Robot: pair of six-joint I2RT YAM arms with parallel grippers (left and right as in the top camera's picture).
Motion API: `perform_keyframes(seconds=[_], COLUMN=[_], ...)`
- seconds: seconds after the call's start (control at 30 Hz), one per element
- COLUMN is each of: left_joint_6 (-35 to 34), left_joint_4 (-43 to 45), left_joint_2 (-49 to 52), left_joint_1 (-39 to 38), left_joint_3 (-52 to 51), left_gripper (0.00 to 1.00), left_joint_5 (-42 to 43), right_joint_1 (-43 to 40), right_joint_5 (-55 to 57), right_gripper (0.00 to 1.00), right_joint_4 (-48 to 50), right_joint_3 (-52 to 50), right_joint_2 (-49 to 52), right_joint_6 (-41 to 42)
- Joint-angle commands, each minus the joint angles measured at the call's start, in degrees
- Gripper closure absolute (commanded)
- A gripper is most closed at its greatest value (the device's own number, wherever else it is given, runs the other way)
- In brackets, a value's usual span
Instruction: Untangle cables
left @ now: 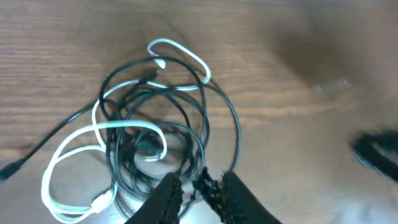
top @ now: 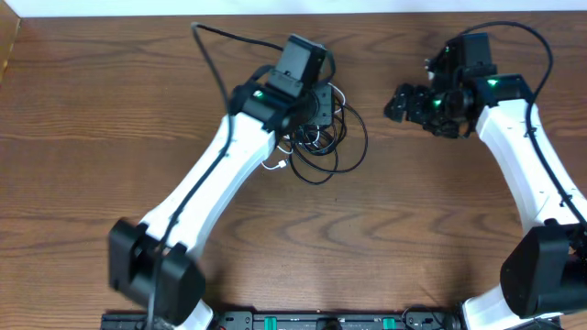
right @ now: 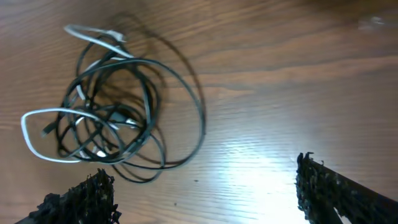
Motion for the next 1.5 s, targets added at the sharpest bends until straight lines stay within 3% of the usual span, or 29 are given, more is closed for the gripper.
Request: perform_keyframes(seconds=[0.0,0.13,0.33,1.47], left_joint_6=[-4.76,-8.00,-13.79,-14.25], left_joint_4=[4.68,8.66,4.04,9.44], left_joint_2=[3.91,8.33,11.23,20.31], left_joint_1=[0.17,0.17,0.11,0.13], left_joint_3=[-0.46,-0.46,-0.46,-0.55], left_gripper=[0.72,0.70,0.71,0.68], left_joint_5=[-4.68,-7.74,-14.56,-16.28], right_joint_1=[-0.46,-0.42,-0.39,-0.44], right_joint_5=[0.57,0.68,0.94,1.11], right_gripper=[0.08,0.08,0.07,0.07], right_joint_4=[-0.63,-0.72,-1.92,-1.73], right_joint_3=[0.35,0.35,0.04,-1.92], right_joint_2=[-0.26,-0.26,-0.26,-0.26], right_joint_6=[-2.51,-2.69,-4.81,-5.22])
